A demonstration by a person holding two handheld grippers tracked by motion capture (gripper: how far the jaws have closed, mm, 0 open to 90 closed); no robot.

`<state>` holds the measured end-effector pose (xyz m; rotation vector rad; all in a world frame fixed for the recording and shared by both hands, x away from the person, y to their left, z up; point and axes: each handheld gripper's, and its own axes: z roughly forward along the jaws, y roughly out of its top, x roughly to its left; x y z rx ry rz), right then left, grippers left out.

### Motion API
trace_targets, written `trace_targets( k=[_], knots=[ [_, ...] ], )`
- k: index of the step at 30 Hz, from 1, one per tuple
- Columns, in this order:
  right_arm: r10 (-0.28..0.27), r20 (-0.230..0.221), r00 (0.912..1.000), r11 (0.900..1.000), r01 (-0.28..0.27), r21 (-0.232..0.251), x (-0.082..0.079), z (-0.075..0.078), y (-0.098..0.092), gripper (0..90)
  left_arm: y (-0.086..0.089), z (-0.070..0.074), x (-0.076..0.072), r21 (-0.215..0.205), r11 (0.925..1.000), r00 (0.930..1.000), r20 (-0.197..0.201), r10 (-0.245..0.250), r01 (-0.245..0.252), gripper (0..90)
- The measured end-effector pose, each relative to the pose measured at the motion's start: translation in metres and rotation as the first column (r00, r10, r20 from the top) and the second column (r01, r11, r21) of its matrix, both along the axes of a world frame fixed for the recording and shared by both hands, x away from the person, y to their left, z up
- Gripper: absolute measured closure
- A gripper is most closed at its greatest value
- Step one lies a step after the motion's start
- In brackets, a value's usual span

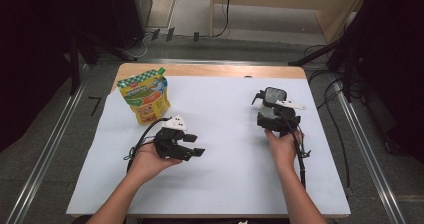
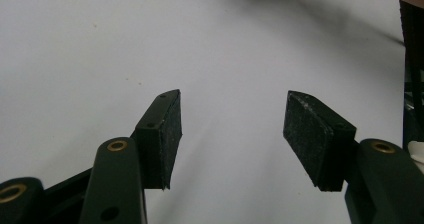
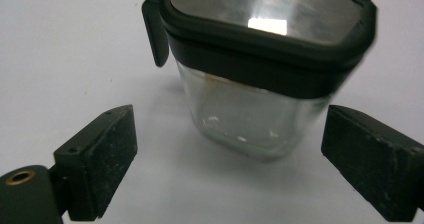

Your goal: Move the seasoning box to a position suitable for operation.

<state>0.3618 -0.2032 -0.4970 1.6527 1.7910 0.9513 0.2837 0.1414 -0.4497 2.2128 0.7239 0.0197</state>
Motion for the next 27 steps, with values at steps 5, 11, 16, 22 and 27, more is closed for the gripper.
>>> trace_targets(
  k=[5,11,16,22,27],
  knots=[
    [-0.077,0.043,0.9962,0.997,0.077,-0.007,0.011,-0.001,0.005,6.6,0.000,0.000,0.000,-0.001,1.0000,1.0000,-0.001,0.002,-0.002,41.3],
    [-0.150,0.111,0.9825,0.988,0.153,-0.019,0.022,-0.008,0.011,8.9,0.001,-0.001,0.001,-0.003,1.0000,1.0000,-0.004,0.001,-0.001,41.4],
    [-0.186,0.125,0.9747,0.983,0.184,0.020,0.027,-0.015,0.009,11.5,0.001,-0.001,0.001,-0.004,1.0000,1.0000,-0.007,0.002,-0.002,41.5],
    [-0.213,0.149,0.9658,0.977,0.207,0.050,0.031,-0.019,0.010,10.7,0.001,-0.002,0.002,-0.004,1.0000,1.0000,-0.009,0.000,0.000,41.5],
    [-0.227,0.118,0.9666,0.974,0.223,0.050,0.035,-0.015,0.010,12.2,0.001,0.000,0.001,-0.043,0.9991,0.9997,-0.024,0.002,-0.003,41.6]
  ],
)
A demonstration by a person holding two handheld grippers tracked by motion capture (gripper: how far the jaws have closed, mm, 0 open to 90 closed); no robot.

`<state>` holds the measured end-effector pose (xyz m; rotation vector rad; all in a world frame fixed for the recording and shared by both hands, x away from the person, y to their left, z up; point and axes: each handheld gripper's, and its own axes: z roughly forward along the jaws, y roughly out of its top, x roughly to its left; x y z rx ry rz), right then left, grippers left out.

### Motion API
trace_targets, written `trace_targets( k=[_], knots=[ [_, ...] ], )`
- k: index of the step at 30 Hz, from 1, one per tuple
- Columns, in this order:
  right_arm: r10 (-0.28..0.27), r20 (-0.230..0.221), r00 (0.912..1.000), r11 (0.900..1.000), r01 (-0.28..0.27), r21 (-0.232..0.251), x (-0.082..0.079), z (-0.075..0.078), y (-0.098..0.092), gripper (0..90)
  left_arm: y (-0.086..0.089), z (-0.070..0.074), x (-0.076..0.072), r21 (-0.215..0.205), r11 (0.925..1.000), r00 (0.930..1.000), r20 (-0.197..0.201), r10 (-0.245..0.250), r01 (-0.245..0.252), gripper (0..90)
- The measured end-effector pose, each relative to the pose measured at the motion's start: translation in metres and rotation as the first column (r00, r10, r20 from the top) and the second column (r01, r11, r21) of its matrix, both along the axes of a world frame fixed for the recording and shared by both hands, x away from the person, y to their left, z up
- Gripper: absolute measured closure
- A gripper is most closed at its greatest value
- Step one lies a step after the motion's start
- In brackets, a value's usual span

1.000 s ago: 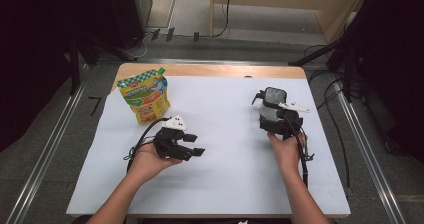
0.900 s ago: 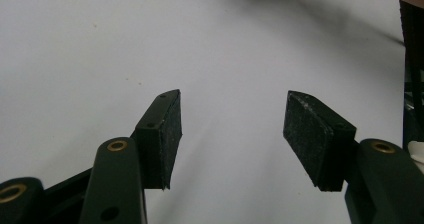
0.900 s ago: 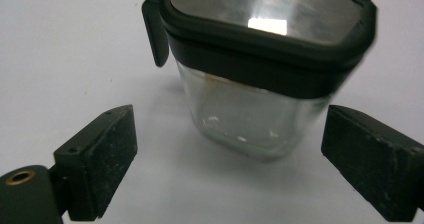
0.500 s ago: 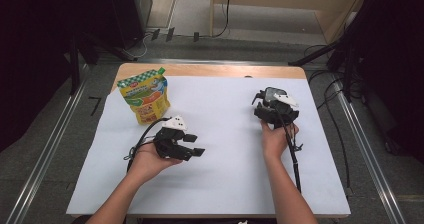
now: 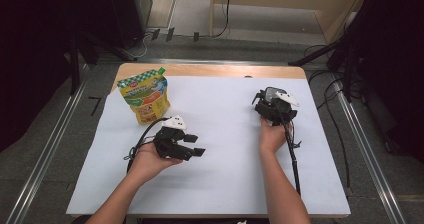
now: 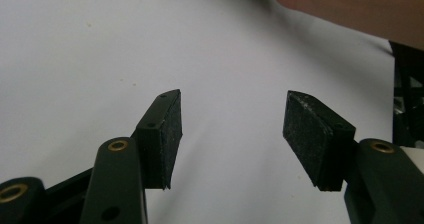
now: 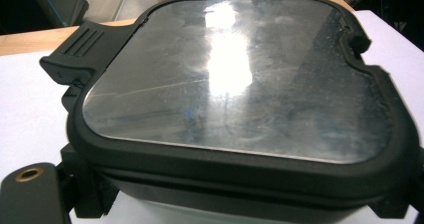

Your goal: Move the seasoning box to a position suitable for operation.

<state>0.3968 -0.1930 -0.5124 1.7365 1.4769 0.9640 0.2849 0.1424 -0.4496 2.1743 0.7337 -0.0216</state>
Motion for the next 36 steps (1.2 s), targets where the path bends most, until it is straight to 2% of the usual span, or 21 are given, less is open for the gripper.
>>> trace_targets(
  k=[3,5,8,10,14,17,18,22,23,25,26,27,28,29,30,31,32,33,34,35,36],
  knots=[
    [-0.001,0.005,1.0000,1.000,0.001,-0.026,-0.001,0.001,0.000,14.0,0.000,0.000,0.000,0.007,1.0000,1.0000,0.001,-0.001,0.001,41.8],
    [0.003,0.025,0.9997,0.999,-0.002,-0.046,-0.004,0.002,-0.002,15.7,0.000,-0.001,0.001,0.011,0.9999,1.0000,-0.001,0.002,-0.002,41.8],
    [0.007,0.029,0.9996,0.999,-0.006,-0.034,-0.005,0.002,-0.004,15.8,0.000,-0.001,0.001,0.014,0.9999,1.0000,0.000,0.000,0.000,41.8],
    [0.035,0.022,0.9992,0.999,-0.034,-0.024,-0.006,0.003,-0.009,16.0,-0.001,-0.002,0.001,0.028,0.9996,1.0000,0.001,0.001,-0.001,41.8],
    [0.062,0.022,0.9978,0.997,-0.062,-0.035,-0.007,0.005,-0.011,16.0,-0.001,-0.002,0.001,0.035,0.9994,1.0000,0.002,0.003,-0.003,41.8],
    [0.080,0.034,0.9962,0.996,-0.078,-0.052,-0.010,0.007,-0.011,16.0,-0.001,-0.002,0.001,0.033,0.9994,1.0000,0.004,0.005,-0.005,41.8],
    [0.097,0.050,0.9941,0.994,-0.094,-0.053,-0.012,0.010,-0.010,16.1,0.000,-0.002,0.001,0.030,0.9996,1.0000,0.004,0.005,-0.005,41.8],
    [0.128,0.066,0.9895,0.991,-0.125,-0.046,-0.018,0.018,-0.007,16.0,0.001,-0.002,0.002,0.030,0.9995,1.0000,0.004,0.005,-0.005,41.8],
    [0.147,0.075,0.9862,0.989,-0.145,-0.042,-0.020,0.020,-0.005,16.0,0.002,-0.002,0.002,0.027,0.9996,1.0000,0.004,0.007,-0.007,41.8],
    [0.211,0.090,0.9734,0.977,-0.208,-0.038,-0.030,0.025,0.001,16.0,0.004,-0.002,0.003,0.023,0.9996,0.9998,0.004,0.018,-0.018,41.8],
    [0.211,0.090,0.9734,0.977,-0.208,-0.038,-0.030,0.025,0.001,16.0,0.004,-0.002,0.003,0.023,0.9996,0.9998,0.004,0.018,-0.018,41.8],
    [0.255,0.092,0.9624,0.967,-0.254,-0.027,-0.037,0.026,0.006,16.0,0.006,-0.002,0.005,0.021,0.9995,0.9997,0.002,0.025,-0.025,41.8],
    [0.276,0.092,0.9568,0.961,-0.274,-0.028,-0.040,0.026,0.009,16.0,0.006,-0.002,0.005,0.021,0.9995,0.9997,0.002,0.025,-0.025,41.8],
    [0.276,0.092,0.9568,0.961,-0.274,-0.028,-0.040,0.026,0.009,16.0,0.007,-0.002,0.005,0.021,0.9994,0.9996,0.001,0.029,-0.029,41.8],
    [0.301,0.092,0.9490,0.953,-0.300,-0.030,-0.043,0.027,0.011,16.0,0.008,-0.002,0.006,0.018,0.9993,0.9995,0.000,0.033,-0.033,41.8],
    [0.343,0.089,0.9351,0.939,-0.342,-0.025,-0.051,0.028,0.016,16.0,0.009,-0.002,0.007,0.020,0.9991,0.9993,-0.001,0.037,-0.037,41.8],
    [0.367,0.091,0.9259,0.930,-0.366,-0.027,-0.054,0.029,0.018,16.0,0.010,-0.002,0.007,0.024,0.9990,0.9993,-0.002,0.038,-0.038,41.8],
    [0.367,0.091,0.9259,0.930,-0.366,-0.027,-0.054,0.029,0.018,16.0,0.010,-0.002,0.007,0.024,0.9990,0.9993,-0.002,0.038,-0.038,41.8],
    [0.386,0.092,0.9178,0.922,-0.386,-0.025,-0.058,0.030,0.020,16.0,0.010,-0.002,0.007,0.024,0.9990,0.9993,-0.001,0.037,-0.037,41.8],
    [0.423,0.093,0.9015,0.906,-0.423,-0.021,-0.065,0.031,0.024,16.0,0.011,-0.003,0.008,0.024,0.9989,0.9991,-0.003,0.041,-0.041,41.9],
    [0.440,0.094,0.8930,0.897,-0.441,-0.017,-0.068,0.032,0.026,16.1,0.011,-0.003,0.008,0.025,0.9988,0.9991,-0.004,0.043,-0.043,41.9]
  ],
)
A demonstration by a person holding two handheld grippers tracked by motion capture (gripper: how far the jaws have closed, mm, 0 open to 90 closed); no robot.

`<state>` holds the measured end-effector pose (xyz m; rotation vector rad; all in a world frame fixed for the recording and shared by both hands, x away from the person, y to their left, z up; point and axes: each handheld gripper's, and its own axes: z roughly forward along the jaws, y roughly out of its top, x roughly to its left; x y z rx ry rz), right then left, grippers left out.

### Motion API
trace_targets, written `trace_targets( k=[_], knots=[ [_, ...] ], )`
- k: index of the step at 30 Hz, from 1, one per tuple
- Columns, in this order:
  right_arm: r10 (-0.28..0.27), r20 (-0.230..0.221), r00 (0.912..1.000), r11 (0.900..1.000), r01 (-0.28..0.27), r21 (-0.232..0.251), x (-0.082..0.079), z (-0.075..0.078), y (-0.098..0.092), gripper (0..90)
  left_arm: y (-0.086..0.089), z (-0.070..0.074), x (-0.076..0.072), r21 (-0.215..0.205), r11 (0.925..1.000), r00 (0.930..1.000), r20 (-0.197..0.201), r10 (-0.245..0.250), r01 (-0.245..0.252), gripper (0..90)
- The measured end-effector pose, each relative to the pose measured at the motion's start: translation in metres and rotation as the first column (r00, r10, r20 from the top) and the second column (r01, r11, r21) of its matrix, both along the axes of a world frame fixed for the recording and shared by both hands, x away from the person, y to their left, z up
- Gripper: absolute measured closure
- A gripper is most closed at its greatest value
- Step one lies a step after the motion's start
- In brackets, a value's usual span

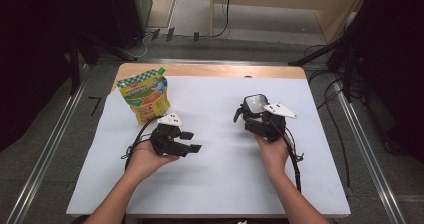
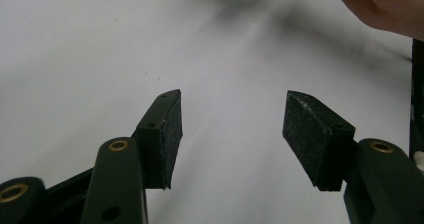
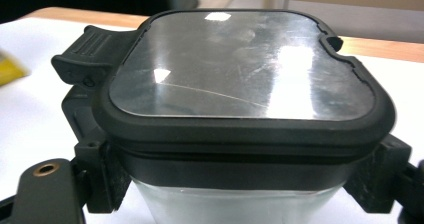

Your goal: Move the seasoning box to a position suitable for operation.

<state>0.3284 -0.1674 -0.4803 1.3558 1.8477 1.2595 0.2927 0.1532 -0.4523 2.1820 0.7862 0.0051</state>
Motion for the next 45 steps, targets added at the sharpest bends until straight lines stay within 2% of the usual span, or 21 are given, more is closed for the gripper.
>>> trace_targets(
  k=[3,6,7,9,11,16,20,21,22,23,24,26,29,34,38,39,43,45],
  knots=[
    [0.039,-0.002,0.9992,0.999,-0.039,0.011,-0.007,0.001,0.004,16.1,0.000,0.000,0.000,0.001,1.0000,1.0000,0.000,0.001,-0.001,41.9],
    [0.119,0.008,0.9928,0.993,-0.119,0.011,-0.022,0.004,0.015,16.1,0.000,0.000,0.000,0.001,1.0000,1.0000,0.000,0.002,-0.002,42.0],
    [0.119,0.008,0.9928,0.993,-0.119,0.011,-0.022,0.004,0.015,16.1,0.000,0.000,0.000,0.002,1.0000,1.0000,0.000,0.002,-0.002,42.0],
    [0.171,0.005,0.9853,0.985,-0.171,0.032,-0.031,0.003,0.024,16.0,0.001,0.000,0.001,0.003,1.0000,1.0000,-0.003,0.002,-0.002,42.8],
    [0.205,-0.001,0.9787,0.978,-0.205,0.024,-0.035,-0.001,0.030,16.0,0.001,0.000,0.001,0.003,1.0000,1.0000,-0.005,0.002,-0.002,44.3],
    [0.251,-0.040,0.9671,0.968,-0.250,0.025,-0.037,-0.011,0.043,16.0,0.001,-0.001,0.001,0.006,1.0000,1.0000,-0.005,0.005,-0.005,44.4],
    [0.278,-0.034,0.9601,0.960,-0.276,0.035,-0.040,-0.012,0.051,16.1,0.001,-0.001,0.002,0.006,1.0000,1.0000,-0.006,0.007,-0.007,44.4],
    [0.295,-0.025,0.9551,0.955,-0.295,0.020,-0.042,-0.012,0.057,16.0,0.001,-0.001,0.002,0.006,1.0000,1.0000,-0.007,0.007,-0.007,44.4],
    [0.295,-0.025,0.9551,0.955,-0.295,0.020,-0.042,-0.012,0.057,16.0,0.001,-0.001,0.002,0.006,1.0000,0.9999,-0.008,0.008,-0.008,44.4],
    [0.311,-0.028,0.9499,0.950,-0.311,0.005,-0.043,-0.014,0.063,16.0,0.001,-0.001,0.002,0.001,1.0000,0.9999,-0.010,0.007,-0.007,45.5],
    [0.311,-0.028,0.9499,0.950,-0.311,0.005,-0.043,-0.014,0.063,16.0,0.001,-0.001,0.002,0.001,1.0000,0.9999,-0.010,0.007,-0.007,45.7],
    [0.333,-0.050,0.9417,0.943,-0.333,0.000,-0.044,-0.018,0.067,16.0,0.001,-0.001,0.002,0.001,1.0000,0.9999,-0.013,0.008,-0.008,45.9],
    [0.345,-0.062,0.9367,0.938,-0.346,-0.008,-0.044,-0.021,0.070,16.0,0.001,-0.001,0.002,0.004,1.0000,0.9999,-0.011,0.007,-0.006,45.8],
    [0.341,-0.048,0.9390,0.939,-0.342,-0.024,-0.048,-0.023,0.070,16.0,-0.001,-0.002,0.002,0.012,0.9999,0.9999,-0.010,-0.004,0.004,45.6],
    [0.333,-0.041,0.9420,0.942,-0.334,-0.015,-0.052,-0.027,0.068,16.0,-0.001,-0.002,0.001,0.011,0.9999,1.0000,-0.005,-0.004,0.004,45.2],
    [0.333,-0.028,0.9424,0.942,-0.334,-0.027,-0.054,-0.028,0.068,15.9,-0.001,-0.002,0.002,0.009,1.0000,1.0000,-0.005,-0.002,0.002,45.2],
    [0.339,-0.026,0.9404,0.938,-0.340,-0.072,-0.057,-0.028,0.071,15.9,-0.001,-0.002,0.002,0.014,0.9999,1.0000,-0.001,-0.004,0.004,45.3],
    [0.342,-0.035,0.9391,0.937,-0.344,-0.066,-0.056,-0.027,0.070,15.8,-0.001,-0.002,0.002,0.015,0.9999,1.0000,-0.001,-0.005,0.005,45.4]
  ],
)
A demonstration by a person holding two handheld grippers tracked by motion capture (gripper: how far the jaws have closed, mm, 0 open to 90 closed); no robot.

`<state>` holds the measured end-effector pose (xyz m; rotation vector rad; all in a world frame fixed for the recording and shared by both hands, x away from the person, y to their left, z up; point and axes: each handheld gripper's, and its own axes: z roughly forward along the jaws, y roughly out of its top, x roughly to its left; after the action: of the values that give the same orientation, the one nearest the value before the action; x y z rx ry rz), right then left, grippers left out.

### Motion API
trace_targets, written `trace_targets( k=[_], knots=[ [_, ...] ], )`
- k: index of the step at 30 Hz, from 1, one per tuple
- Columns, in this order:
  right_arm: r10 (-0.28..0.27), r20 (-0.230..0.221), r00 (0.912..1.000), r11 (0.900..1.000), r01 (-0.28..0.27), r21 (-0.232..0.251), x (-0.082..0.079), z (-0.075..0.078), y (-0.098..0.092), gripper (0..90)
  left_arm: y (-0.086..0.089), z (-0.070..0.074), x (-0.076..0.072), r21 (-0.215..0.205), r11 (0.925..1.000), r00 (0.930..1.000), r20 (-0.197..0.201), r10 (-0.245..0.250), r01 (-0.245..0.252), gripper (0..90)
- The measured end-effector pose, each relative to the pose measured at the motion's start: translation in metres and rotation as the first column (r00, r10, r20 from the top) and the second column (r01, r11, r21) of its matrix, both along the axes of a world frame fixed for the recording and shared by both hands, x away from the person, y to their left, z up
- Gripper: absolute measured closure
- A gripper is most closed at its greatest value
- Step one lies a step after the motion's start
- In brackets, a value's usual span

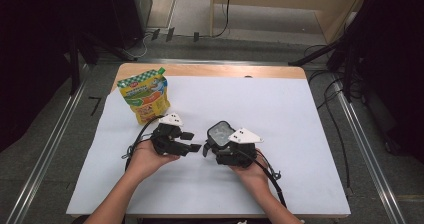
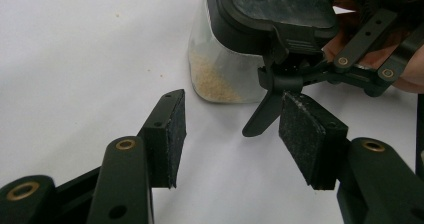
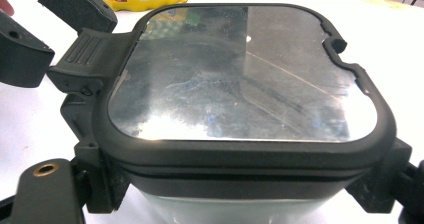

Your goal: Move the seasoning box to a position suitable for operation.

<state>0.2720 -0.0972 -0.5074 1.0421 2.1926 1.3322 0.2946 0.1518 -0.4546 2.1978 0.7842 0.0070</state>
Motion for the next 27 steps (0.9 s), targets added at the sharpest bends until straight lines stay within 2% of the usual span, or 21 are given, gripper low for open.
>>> trace_targets(
  k=[4,11,14,15,19,23,24,25,27],
  knots=[
    [0.007,-0.005,1.0000,1.000,-0.007,-0.007,0.000,0.001,-0.001,15.8,0.000,0.000,0.000,0.001,1.0000,1.0000,-0.001,0.001,-0.001,45.4],
    [0.002,-0.055,0.9985,1.000,-0.003,-0.025,-0.004,0.006,-0.005,15.7,0.000,0.000,0.000,0.001,1.0000,1.0000,0.000,0.004,-0.004,45.4],
    [0.014,-0.077,0.9969,0.999,-0.017,-0.040,-0.008,0.009,-0.011,16.8,0.000,0.000,0.000,0.003,1.0000,1.0000,0.001,0.005,-0.005,45.6],
    [0.022,-0.082,0.9964,0.999,-0.025,-0.045,-0.013,0.013,-0.016,18.5,0.000,0.000,0.000,0.000,1.0000,1.0000,-0.002,0.005,-0.005,48.7],
    [0.037,-0.086,0.9956,0.998,-0.041,-0.045,-0.023,0.020,-0.025,19.7,-0.002,0.000,-0.001,0.001,1.0000,1.0000,-0.002,-0.004,0.004,51.0],
    [0.066,-0.079,0.9947,0.995,-0.072,-0.070,-0.033,0.028,-0.034,25.1,-0.004,-0.002,0.000,0.007,0.9999,0.9999,-0.011,-0.010,0.010,56.0],
    [0.078,-0.068,0.9946,0.993,-0.084,-0.081,-0.035,0.030,-0.037,30.1,-0.004,-0.003,0.001,0.000,0.9999,0.9995,-0.028,-0.013,0.013,59.3],
    [0.078,-0.068,0.9946,0.993,-0.084,-0.081,-0.035,0.030,-0.037,30.1,-0.004,-0.003,0.001,0.000,0.9999,0.9995,-0.028,-0.013,0.013,62.4],
    [0.101,-0.073,0.9922,0.992,-0.106,-0.069,-0.036,0.032,-0.042,36.8,-0.005,-0.005,0.003,-0.004,1.0000,0.9981,-0.061,-0.009,0.009,65.6]
  ],
)
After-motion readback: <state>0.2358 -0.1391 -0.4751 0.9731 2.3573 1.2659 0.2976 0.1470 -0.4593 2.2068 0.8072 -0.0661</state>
